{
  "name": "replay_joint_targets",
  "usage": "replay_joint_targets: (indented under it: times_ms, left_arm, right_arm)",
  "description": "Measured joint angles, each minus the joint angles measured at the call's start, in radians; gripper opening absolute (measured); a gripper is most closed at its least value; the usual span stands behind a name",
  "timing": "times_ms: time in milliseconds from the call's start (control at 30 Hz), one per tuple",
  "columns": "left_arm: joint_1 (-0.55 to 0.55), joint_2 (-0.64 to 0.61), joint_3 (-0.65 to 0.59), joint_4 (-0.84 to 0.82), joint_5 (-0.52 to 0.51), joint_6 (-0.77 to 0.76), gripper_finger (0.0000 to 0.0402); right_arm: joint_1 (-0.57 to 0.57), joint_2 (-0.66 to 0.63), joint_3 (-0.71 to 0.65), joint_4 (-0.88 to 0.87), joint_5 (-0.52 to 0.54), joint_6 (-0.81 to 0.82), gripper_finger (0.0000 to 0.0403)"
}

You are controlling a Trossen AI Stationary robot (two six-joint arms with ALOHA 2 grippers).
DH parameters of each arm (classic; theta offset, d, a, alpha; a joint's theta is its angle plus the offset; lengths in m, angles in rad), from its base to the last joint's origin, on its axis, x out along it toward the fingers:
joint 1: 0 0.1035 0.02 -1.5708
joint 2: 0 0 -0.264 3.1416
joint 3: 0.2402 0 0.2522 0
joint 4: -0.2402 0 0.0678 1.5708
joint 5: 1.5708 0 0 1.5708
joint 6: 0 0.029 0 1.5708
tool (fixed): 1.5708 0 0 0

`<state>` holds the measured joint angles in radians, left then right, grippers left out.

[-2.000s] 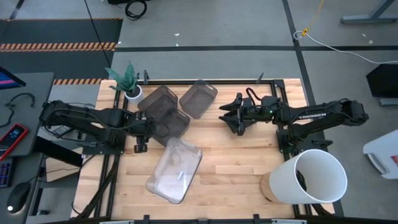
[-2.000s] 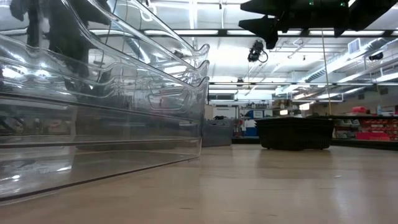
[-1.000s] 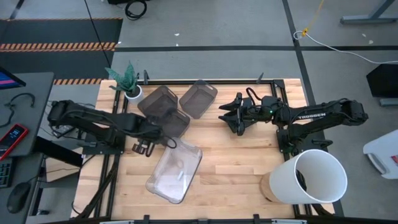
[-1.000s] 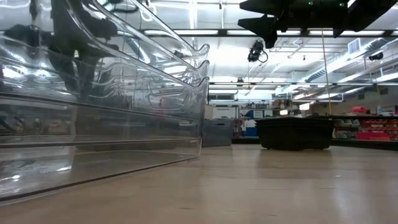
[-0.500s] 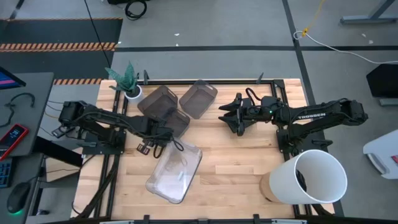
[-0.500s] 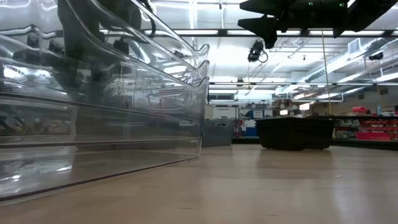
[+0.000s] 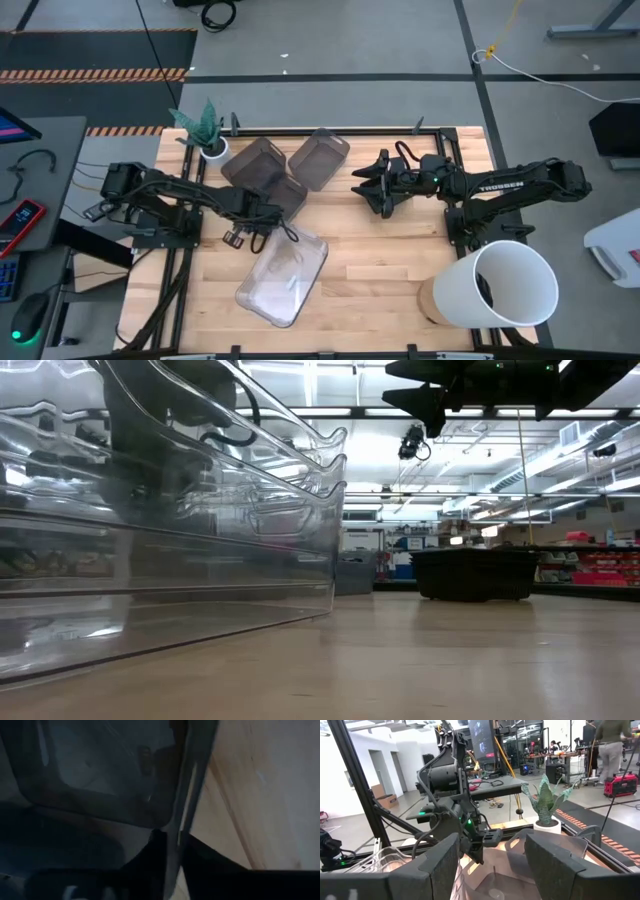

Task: Stack baskets by color
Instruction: Stack the bottom black bin on top of the top left black bin

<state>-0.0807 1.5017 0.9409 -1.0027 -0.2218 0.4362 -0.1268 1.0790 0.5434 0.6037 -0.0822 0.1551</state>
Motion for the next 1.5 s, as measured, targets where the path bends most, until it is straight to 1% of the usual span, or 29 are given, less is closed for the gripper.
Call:
replay_joint_targets:
  times_ms: [67,100,233,400,567,733,800,1033,1200,1300,1500]
  left_arm:
    - [-0.001,0.0,0.001,-0.006,-0.002,0.007,0.0024]
    - [-0.002,0.0,0.005,-0.01,-0.001,0.008,0.0014]
    - [-0.002,0.0,0.04,-0.066,-0.001,-0.01,0.0011]
    - [-0.002,0.0,0.124,-0.2,-0.001,-0.06,0.0006]
    - [-0.022,-0.012,0.193,-0.271,-0.002,-0.085,0.0006]
    - [-0.026,-0.046,0.233,-0.352,-0.099,-0.09,0.0005]
    - [-0.019,-0.072,0.233,-0.361,-0.133,-0.093,0.0005]
    - [0.008,-0.173,0.232,-0.366,-0.204,-0.103,0.0005]
    - [0.03,-0.243,0.232,-0.395,-0.299,-0.042,0.0005]
    - [0.072,-0.263,0.232,-0.413,-0.327,0.011,0.0005]
    - [0.195,-0.258,0.23,-0.434,-0.324,0.07,0.0005]
  right_arm:
    - [0.0,0.0,0.0,0.0,0.0,0.0,0.0231]
    - [0.0,0.0,0.0,0.0,0.0,0.0,0.0231]
    - [0.0,0.0,0.0,0.0,0.0,0.0,0.0231]
    - [0.0,0.0,0.0,0.0,0.0,0.0,0.0231]
    - [0.0,0.0,0.0,-0.001,0.001,0.0,0.0231]
    - [0.0,0.0,0.0,-0.001,0.001,0.0,0.0231]
    - [0.0,0.0,0.0,-0.001,0.001,0.0,0.0231]
    - [0.0,0.0,0.0,-0.002,0.002,0.0,0.0231]
    - [0.0,0.0,0.0,0.0,0.002,0.0,0.0231]
    - [0.0,0.0,0.0,0.0,0.002,0.0,0.0231]
    - [0.0,0.0,0.0,-0.001,0.002,0.0,0.0231]
